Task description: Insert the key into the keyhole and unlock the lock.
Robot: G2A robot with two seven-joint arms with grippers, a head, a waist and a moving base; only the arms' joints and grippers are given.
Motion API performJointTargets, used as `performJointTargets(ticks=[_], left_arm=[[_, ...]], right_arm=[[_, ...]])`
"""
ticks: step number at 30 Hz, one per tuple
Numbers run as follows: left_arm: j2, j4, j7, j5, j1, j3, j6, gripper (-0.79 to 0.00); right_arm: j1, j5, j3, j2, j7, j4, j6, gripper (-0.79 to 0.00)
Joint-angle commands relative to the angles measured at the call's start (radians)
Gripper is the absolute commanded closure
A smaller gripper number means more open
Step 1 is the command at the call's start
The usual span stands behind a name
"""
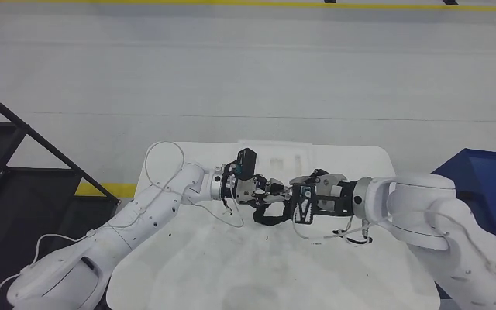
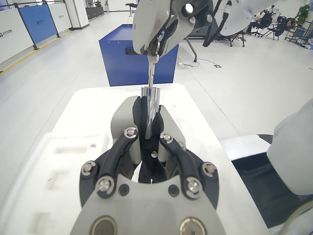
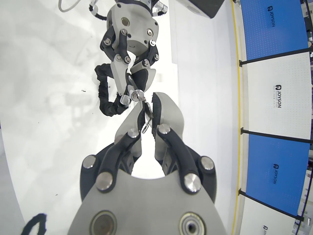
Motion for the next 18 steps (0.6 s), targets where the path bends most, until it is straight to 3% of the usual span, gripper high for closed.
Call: performJointTargets(ticks=[1, 13, 18], left_arm=[[0.002, 0.001, 0.007, 0.003, -0.005, 0.007, 0.000, 0.000], [0.006, -0.020, 0.095, 0.149, -0.013, -0.011, 0.007, 0.000], [0.004, -0.047, 0.130, 0.239, 0.000, -0.036, 0.043, 0.000]], right_arm=[[-0.007, 0.027, 0.013, 0.001, -0.022, 0.003, 0.022, 0.000], [-0.014, 0.331, 0.028, 0.008, 0.095, 0.050, 0.206, 0.000], [-0.022, 0.427, 0.036, 0.009, 0.124, 0.056, 0.330, 0.000]])
